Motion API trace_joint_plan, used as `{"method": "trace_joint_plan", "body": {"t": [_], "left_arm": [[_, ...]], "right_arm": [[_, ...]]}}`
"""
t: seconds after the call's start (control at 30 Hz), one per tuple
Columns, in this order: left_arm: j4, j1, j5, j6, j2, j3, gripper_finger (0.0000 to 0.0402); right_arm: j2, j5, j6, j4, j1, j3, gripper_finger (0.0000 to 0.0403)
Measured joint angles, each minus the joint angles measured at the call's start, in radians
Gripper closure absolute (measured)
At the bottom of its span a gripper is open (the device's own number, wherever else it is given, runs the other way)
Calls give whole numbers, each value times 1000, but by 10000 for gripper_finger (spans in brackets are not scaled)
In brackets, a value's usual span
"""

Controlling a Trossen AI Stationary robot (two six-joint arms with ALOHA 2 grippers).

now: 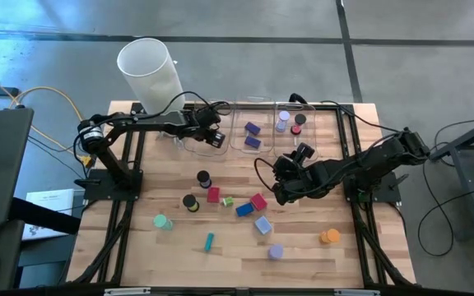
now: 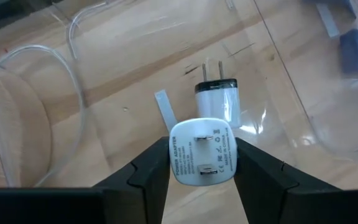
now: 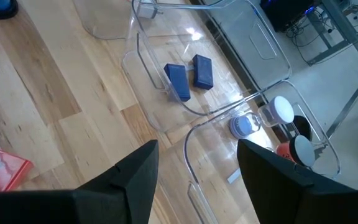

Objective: Pick & Place Office items
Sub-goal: Put the pink charger adapter into the left transparent bin, then put the green hourglass into the right transparent bin

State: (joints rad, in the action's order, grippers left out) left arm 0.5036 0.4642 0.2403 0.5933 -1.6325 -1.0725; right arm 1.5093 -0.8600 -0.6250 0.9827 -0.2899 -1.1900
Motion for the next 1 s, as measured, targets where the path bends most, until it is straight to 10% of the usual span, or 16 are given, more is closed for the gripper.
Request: {"method": "trace_joint_plan", "body": {"t": [0.4,1.0], "left_arm": [[-2,-6,-1,3,0,0,149],[9,-123,-95,-204,299,-1,144]], "right_arm": [[0,3,0,0,0,0,195],[0,6,0,1,0,0,195]]}}
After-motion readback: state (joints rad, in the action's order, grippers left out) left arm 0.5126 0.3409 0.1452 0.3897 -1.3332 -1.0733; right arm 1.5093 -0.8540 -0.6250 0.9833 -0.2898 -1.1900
